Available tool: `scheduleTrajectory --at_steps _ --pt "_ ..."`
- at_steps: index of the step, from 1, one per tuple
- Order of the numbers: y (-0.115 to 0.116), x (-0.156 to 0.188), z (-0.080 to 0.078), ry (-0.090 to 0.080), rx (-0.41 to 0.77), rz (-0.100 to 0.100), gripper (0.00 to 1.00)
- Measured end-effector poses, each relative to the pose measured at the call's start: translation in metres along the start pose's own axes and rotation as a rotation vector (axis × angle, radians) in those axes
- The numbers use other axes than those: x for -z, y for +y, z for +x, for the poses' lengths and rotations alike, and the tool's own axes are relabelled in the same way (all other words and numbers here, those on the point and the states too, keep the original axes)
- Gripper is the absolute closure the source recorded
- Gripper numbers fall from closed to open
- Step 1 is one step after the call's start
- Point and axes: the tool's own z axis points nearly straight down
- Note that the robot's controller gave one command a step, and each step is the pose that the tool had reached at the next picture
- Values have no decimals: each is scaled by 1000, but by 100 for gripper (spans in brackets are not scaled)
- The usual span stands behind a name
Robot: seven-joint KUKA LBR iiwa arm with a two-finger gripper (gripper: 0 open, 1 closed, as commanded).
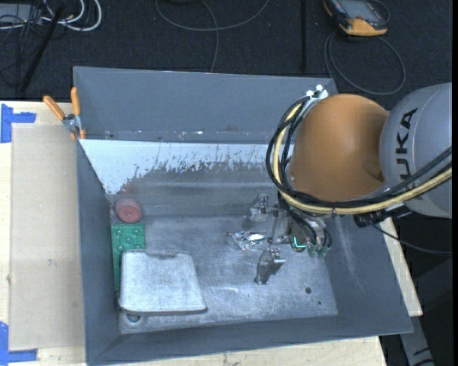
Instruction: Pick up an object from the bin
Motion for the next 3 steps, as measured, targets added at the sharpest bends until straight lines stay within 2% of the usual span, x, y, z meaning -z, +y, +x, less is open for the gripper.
scheduleTrajectory --at_steps 1,2,3 --pt "-24 -149 -73 -12 155 -1 0" --pt "-24 -144 -73 -9 151 -1 100" --pt "-25 -145 -74 -18 149 -1 0"
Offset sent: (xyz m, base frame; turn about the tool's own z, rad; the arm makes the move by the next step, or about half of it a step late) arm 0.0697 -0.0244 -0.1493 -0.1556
